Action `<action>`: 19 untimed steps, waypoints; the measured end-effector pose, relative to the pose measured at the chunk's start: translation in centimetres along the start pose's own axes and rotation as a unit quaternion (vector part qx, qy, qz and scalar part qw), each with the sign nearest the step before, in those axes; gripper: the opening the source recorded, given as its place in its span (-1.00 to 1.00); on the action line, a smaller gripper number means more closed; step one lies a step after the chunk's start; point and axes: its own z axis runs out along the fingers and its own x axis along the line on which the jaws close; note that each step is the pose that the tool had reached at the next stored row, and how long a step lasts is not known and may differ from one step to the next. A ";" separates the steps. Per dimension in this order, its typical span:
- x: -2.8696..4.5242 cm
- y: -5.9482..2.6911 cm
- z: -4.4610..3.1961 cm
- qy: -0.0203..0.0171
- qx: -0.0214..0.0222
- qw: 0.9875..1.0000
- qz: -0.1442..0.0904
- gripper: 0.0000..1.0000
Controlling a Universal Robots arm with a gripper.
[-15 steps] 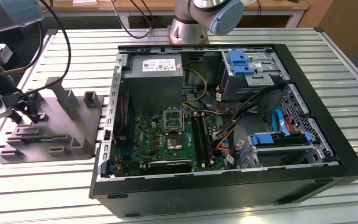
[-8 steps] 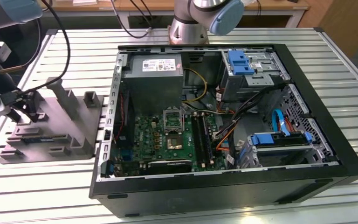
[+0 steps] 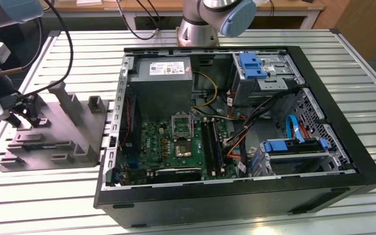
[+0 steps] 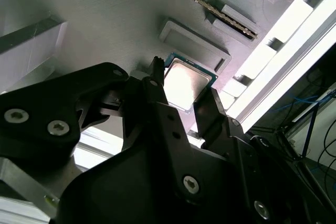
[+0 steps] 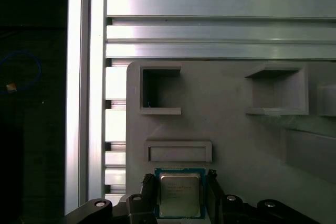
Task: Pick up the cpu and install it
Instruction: 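Pick up the cpu and move it towards the insertion slot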
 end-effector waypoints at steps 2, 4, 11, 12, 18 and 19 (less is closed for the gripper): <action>0.00 0.00 -0.04 0.000 0.000 1.000 0.000 -0.06; 0.00 0.00 -0.08 0.000 0.000 1.000 0.000 -0.06; 0.00 0.01 -0.22 0.000 0.000 1.000 0.000 -0.06; 0.00 0.02 -0.41 0.000 0.000 1.000 0.000 -0.06; 0.00 0.02 -0.57 0.000 0.000 1.000 0.000 -0.06; 0.00 0.02 -0.60 0.000 0.000 1.000 0.000 -0.06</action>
